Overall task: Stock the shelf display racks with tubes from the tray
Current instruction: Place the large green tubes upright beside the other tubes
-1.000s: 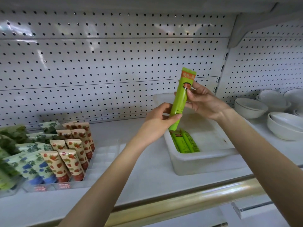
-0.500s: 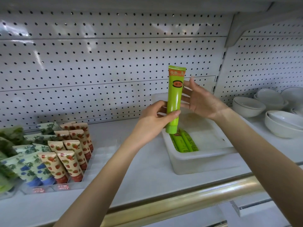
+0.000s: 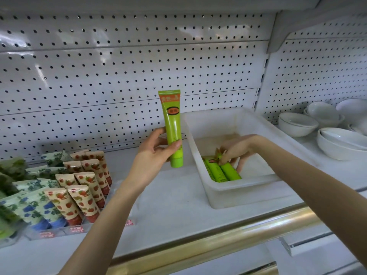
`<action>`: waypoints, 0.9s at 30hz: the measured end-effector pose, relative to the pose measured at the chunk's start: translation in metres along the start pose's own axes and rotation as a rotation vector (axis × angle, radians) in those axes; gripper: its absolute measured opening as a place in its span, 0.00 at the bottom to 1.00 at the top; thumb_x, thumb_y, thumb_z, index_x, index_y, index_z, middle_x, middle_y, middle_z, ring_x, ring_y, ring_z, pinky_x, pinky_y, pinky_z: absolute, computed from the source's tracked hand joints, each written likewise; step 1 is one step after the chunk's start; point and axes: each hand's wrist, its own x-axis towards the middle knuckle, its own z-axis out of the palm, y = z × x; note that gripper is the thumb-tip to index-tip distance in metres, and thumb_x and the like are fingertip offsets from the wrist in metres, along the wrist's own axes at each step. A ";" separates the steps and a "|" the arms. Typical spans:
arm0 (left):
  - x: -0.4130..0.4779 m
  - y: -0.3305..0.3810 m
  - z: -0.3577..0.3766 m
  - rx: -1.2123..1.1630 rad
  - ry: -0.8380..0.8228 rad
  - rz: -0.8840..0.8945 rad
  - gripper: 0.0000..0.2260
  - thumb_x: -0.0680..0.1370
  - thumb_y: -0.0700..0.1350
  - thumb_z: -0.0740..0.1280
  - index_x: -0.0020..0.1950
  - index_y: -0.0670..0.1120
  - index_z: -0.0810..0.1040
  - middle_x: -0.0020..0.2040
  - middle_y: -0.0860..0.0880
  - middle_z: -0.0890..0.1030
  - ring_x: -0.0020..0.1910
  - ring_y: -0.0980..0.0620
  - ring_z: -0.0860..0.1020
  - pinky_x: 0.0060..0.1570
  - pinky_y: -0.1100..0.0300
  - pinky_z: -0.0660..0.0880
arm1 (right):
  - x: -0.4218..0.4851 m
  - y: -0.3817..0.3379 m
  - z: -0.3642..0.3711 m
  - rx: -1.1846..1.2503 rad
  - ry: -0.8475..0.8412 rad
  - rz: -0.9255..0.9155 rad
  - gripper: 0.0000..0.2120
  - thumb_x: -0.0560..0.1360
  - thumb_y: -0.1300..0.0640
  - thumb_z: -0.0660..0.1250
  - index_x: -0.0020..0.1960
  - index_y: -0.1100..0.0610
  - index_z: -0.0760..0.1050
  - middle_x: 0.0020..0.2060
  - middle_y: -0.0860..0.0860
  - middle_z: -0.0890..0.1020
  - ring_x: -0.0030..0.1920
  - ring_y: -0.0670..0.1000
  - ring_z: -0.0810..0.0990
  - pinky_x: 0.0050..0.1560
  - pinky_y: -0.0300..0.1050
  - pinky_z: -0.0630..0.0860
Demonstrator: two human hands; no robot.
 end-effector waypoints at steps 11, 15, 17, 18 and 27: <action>-0.013 -0.008 -0.007 0.014 0.034 -0.044 0.12 0.74 0.37 0.68 0.56 0.43 0.73 0.49 0.49 0.79 0.37 0.63 0.80 0.36 0.68 0.77 | -0.012 -0.006 -0.013 0.297 0.081 -0.329 0.16 0.75 0.63 0.67 0.62 0.59 0.70 0.56 0.55 0.80 0.53 0.51 0.81 0.43 0.36 0.78; -0.019 -0.001 -0.015 -0.006 0.045 -0.053 0.12 0.74 0.37 0.68 0.57 0.43 0.73 0.49 0.50 0.79 0.37 0.63 0.80 0.34 0.69 0.76 | -0.020 -0.012 -0.017 0.512 0.120 -0.470 0.14 0.74 0.65 0.65 0.59 0.59 0.72 0.48 0.53 0.81 0.45 0.49 0.82 0.44 0.39 0.79; -0.023 0.005 -0.024 -0.009 0.064 -0.034 0.11 0.75 0.37 0.68 0.56 0.43 0.74 0.49 0.50 0.79 0.38 0.64 0.80 0.34 0.69 0.76 | -0.030 -0.017 -0.018 0.637 0.177 -0.557 0.15 0.74 0.67 0.64 0.59 0.57 0.73 0.46 0.50 0.81 0.44 0.48 0.82 0.43 0.39 0.79; -0.025 0.009 -0.029 -0.011 0.079 -0.022 0.11 0.74 0.37 0.68 0.56 0.43 0.74 0.49 0.50 0.80 0.39 0.64 0.80 0.35 0.69 0.76 | -0.034 -0.019 -0.018 0.689 0.204 -0.600 0.15 0.73 0.67 0.64 0.58 0.56 0.74 0.45 0.50 0.82 0.44 0.48 0.82 0.43 0.39 0.79; -0.062 0.035 -0.097 -0.007 0.229 0.070 0.09 0.74 0.40 0.67 0.53 0.49 0.76 0.47 0.52 0.82 0.42 0.60 0.81 0.40 0.67 0.78 | -0.079 -0.101 0.005 0.885 0.291 -0.986 0.18 0.62 0.54 0.70 0.51 0.55 0.77 0.43 0.48 0.83 0.48 0.50 0.83 0.44 0.42 0.79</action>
